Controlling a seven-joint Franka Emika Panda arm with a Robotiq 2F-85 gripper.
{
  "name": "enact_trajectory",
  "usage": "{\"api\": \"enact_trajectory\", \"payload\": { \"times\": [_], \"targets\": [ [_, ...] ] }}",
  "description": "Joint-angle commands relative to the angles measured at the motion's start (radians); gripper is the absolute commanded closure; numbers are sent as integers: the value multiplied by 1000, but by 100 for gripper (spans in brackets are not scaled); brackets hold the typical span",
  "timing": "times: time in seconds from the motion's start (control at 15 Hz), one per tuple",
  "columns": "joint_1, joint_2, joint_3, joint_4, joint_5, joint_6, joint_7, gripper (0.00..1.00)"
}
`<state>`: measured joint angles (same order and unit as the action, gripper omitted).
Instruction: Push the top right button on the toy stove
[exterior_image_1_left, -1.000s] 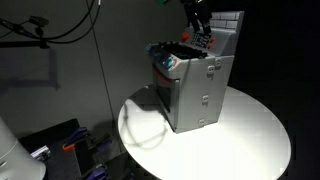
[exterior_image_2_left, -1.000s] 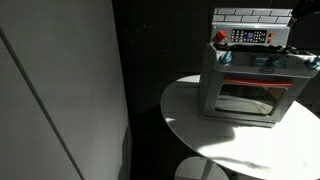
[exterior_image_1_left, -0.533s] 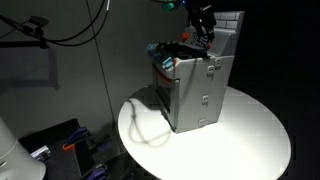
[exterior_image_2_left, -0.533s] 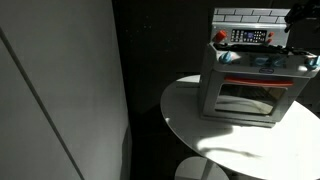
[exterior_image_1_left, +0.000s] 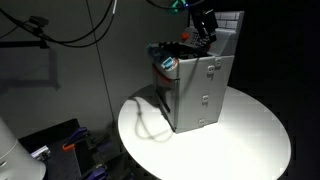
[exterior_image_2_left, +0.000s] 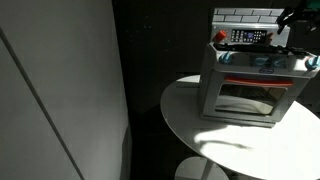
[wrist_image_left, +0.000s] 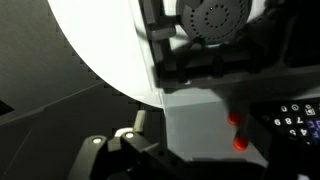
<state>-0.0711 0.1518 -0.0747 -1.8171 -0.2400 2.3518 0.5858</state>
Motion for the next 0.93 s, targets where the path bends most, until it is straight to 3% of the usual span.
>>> {"api": "enact_trajectory", "payload": {
  "times": [0.0, 0.87],
  "targets": [
    [24, 42, -22, 65, -2, -15, 31, 0],
    [47, 101, -55, 129, -6, -24, 76, 0]
  ]
}}
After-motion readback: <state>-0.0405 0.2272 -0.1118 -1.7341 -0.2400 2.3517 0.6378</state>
